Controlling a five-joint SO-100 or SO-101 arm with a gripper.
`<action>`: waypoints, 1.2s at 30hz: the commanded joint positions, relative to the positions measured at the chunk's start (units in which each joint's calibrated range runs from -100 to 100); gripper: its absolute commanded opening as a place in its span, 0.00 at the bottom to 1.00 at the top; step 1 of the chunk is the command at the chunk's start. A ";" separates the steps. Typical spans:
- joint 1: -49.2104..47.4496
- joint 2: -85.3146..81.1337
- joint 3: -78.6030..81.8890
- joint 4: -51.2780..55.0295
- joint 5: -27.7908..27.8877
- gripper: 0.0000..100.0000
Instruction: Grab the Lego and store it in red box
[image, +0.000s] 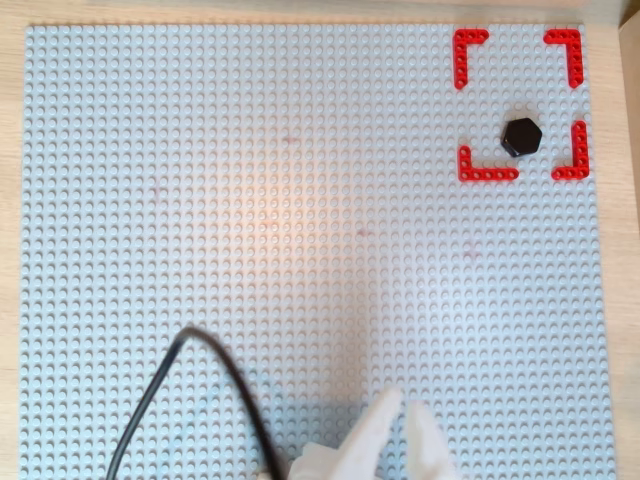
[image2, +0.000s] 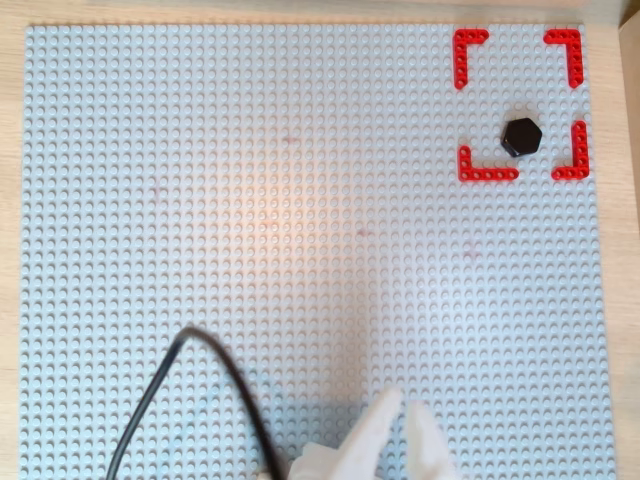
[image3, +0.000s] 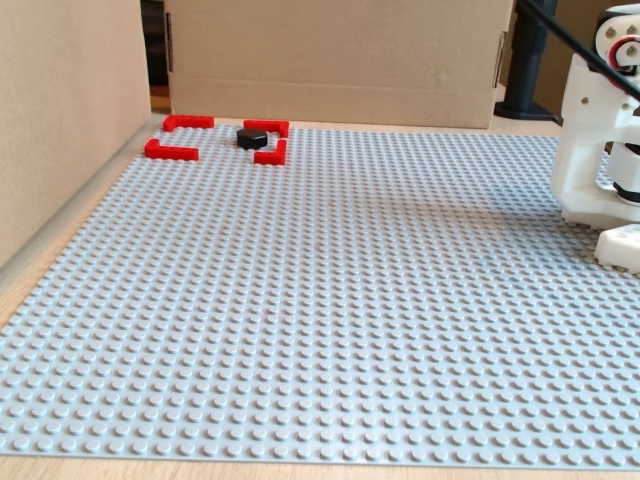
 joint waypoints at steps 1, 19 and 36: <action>-4.30 -6.97 -0.93 0.51 -0.26 0.02; -5.42 -23.75 7.79 0.42 0.16 0.02; -5.57 -23.75 7.89 0.42 0.16 0.02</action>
